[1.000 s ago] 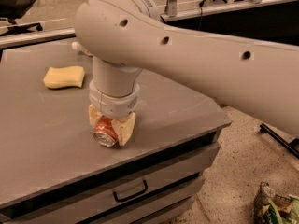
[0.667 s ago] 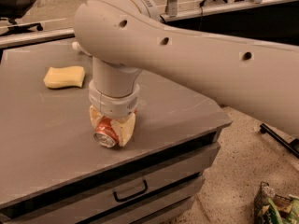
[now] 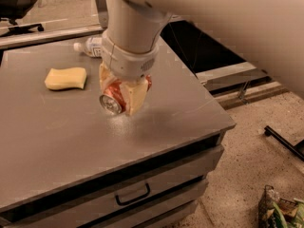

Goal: Pick coke can

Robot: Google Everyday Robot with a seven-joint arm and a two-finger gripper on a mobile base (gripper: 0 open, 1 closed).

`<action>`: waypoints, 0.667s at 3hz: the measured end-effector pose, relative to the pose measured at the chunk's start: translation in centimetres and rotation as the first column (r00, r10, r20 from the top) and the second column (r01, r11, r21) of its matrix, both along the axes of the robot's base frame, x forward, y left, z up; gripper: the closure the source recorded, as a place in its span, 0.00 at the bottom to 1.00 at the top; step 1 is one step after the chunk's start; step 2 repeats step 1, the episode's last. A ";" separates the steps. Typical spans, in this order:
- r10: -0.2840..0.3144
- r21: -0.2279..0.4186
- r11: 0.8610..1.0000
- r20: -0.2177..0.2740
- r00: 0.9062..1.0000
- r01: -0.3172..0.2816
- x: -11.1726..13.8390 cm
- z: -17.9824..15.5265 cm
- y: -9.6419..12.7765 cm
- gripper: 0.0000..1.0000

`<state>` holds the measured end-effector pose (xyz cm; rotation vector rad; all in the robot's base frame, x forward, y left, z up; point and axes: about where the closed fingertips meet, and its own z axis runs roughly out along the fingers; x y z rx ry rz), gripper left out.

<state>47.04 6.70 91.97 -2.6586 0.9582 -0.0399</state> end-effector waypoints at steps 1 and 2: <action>-0.004 0.012 1.000 0.016 1.000 0.004 0.1 1.1 0.0 1.00; -0.004 0.012 1.000 0.016 1.000 0.004 0.1 1.1 0.0 1.00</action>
Offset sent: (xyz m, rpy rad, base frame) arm 0.0000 0.0000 0.0000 0.0000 0.0000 0.0000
